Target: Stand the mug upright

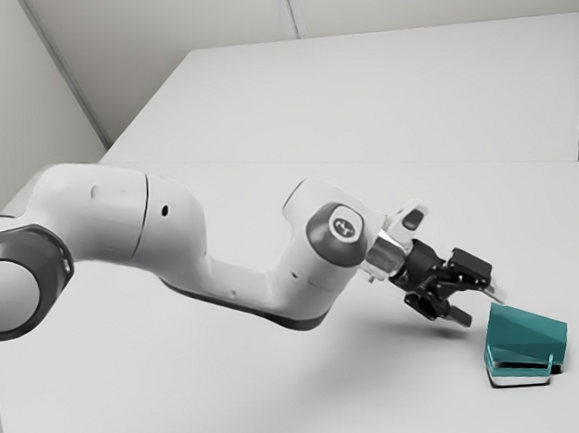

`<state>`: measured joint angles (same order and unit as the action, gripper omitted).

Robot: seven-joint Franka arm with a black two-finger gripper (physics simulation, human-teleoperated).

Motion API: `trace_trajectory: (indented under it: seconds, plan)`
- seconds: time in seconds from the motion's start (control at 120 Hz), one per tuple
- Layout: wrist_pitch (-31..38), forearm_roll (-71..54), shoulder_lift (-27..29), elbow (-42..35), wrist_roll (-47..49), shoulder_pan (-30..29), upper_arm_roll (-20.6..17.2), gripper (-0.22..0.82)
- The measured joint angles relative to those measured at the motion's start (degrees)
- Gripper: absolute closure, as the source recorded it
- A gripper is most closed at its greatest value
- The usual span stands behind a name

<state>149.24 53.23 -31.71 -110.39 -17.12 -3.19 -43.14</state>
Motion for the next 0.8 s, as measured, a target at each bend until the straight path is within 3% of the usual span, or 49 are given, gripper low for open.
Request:
trace_trajectory:
  seconds: [0.492, 0.608, 0.8]
  plan:
    - [0.1, 0.6, -5.2, 5.2, -2.6, 5.0, 0.4, 0.0]
    - [0.1, 0.8, -5.5, 5.3, -3.0, 4.6, 0.3, 0.06]
    - [0.0, 0.9, -5.3, 5.3, -3.6, 4.2, 0.2, 0.25]
